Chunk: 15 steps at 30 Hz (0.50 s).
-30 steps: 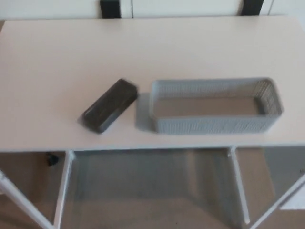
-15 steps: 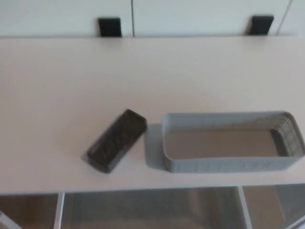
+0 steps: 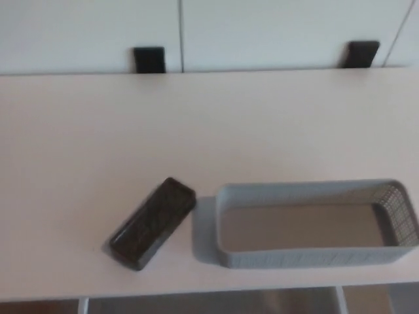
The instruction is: The robot walks towards a desk on which an eraser is kept on the left hand side and a container is kept on the right hand side. The robot picks up the eraser using its left hand and places it in the container.
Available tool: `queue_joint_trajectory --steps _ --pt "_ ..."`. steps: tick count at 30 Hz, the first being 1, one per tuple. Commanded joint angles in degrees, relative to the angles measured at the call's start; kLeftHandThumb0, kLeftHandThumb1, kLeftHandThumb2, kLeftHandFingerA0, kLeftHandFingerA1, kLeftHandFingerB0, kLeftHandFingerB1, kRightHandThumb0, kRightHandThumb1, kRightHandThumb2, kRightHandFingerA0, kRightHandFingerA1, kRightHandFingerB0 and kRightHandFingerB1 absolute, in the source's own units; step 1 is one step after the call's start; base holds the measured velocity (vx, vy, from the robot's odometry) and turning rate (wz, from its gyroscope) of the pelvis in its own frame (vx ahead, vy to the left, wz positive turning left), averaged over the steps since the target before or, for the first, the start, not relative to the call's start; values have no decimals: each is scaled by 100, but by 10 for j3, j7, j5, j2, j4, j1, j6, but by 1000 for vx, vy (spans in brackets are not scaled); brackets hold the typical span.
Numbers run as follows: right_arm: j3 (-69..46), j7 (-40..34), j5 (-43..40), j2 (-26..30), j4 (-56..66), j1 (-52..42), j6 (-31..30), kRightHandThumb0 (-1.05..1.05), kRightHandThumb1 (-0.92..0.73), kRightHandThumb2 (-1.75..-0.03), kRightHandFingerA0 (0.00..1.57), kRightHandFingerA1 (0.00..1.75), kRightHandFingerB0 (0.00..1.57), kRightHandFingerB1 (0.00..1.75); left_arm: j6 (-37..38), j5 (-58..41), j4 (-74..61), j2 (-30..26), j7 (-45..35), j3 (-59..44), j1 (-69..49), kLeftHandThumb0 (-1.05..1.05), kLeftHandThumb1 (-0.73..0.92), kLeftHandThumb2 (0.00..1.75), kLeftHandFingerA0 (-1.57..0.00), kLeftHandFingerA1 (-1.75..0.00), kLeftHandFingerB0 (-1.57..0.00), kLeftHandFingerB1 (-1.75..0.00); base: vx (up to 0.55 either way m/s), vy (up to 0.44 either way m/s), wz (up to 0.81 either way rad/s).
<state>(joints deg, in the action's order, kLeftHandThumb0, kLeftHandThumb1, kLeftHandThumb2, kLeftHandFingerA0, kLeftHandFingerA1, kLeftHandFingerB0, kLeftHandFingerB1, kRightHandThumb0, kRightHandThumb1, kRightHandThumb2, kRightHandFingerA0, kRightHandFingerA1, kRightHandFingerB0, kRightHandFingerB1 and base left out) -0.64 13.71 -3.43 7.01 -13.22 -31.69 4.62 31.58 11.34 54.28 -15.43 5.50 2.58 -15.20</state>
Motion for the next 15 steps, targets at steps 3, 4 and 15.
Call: queue_joint_trajectory --steps 3,4,15 --pt "2 0 7 8 0 -2 8 -16 -43 -53 60 51 57 45 3 2 -2 -6 3 0 -3 -26 54 56 -46 -39 -35 -33 43 -125 -7" --pt "2 0 7 8 0 -2 7 -16 -43 -53 60 51 57 45 4 2 -2 -6 3 0 -3 -26 54 56 -46 -39 -35 -33 0 0 0" --pt "0 3 6 9 5 0 -4 -16 -43 -52 61 50 57 45 0 6 -6 -4 3 5 0 -27 54 56 -46 -39 -36 -33 -20 132 1"
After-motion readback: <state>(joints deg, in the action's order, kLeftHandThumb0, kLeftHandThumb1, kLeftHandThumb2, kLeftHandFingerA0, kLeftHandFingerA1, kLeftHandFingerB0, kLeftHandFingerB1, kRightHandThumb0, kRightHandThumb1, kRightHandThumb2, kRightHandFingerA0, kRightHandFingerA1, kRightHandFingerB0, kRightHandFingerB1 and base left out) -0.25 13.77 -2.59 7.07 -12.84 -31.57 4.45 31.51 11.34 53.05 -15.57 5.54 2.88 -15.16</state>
